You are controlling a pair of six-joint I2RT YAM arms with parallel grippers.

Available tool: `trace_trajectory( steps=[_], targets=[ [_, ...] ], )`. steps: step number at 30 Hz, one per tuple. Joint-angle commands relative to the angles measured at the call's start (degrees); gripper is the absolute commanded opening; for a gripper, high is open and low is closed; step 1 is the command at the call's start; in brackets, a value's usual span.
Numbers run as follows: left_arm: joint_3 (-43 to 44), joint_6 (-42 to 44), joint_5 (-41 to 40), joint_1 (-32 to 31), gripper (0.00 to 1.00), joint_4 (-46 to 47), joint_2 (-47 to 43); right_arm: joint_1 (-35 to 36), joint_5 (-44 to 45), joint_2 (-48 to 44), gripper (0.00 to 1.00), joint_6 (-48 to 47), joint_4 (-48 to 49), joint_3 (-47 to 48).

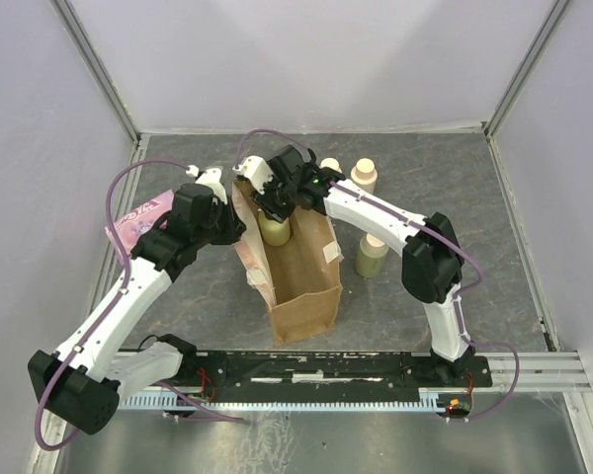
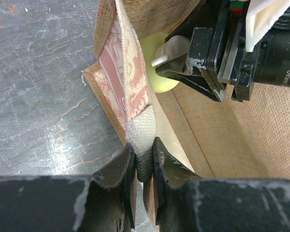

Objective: Place the personal care products into the canvas bag

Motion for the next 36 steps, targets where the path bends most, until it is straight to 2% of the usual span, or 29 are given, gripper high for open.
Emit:
trace_trajectory(
  steps=[1,7,11,16,19,23,28,31,36],
  targets=[
    [0.07,0.55,1.91,-0.33,0.15,-0.83,0.47,-1.28,3.76,-0.34,0.15,-0.9,9.76,0.73],
    [0.07,0.76,1.87,-0.28,0.15,0.04,0.8,-1.21,7.78,-2.35,0.5,0.84,9.26,1.08],
    [0.05,1.08,1.54,-0.21,0.16,0.58,0.95,-1.22,6.53,-4.82,0.7,2.12,3.91,3.54],
    [-0.98,1.37,1.1,-0.21,0.15,1.98,1.17,-1.22,-1.27,-9.18,0.85,1.03,-3.8,4.34],
    [-1.08,1.68,1.01,-0.21,0.16,2.03,1.38,-1.22,-3.83,-11.41,0.89,-0.17,-9.0,5.26],
    [-0.69,2.26,0.74,-0.25,0.15,2.06,1.77,-1.79,-4.18,-14.89,0.97,1.59,-11.08,6.27],
    [-0.44,2.44,0.91,-0.23,0.16,2.22,2.25,-9.61,-1.72,-15.17,1.0,10.92,-12.51,12.25],
    [-0.44,2.44,1.0,-0.23,0.16,2.21,2.21,-15.68,3.17,-10.88,1.0,14.17,-19.02,21.94],
    [-0.28,2.44,0.52,-0.25,0.16,2.22,2.01,-20.46,12.65,0.86,1.0,16.31,-35.32,44.87]
  ],
)
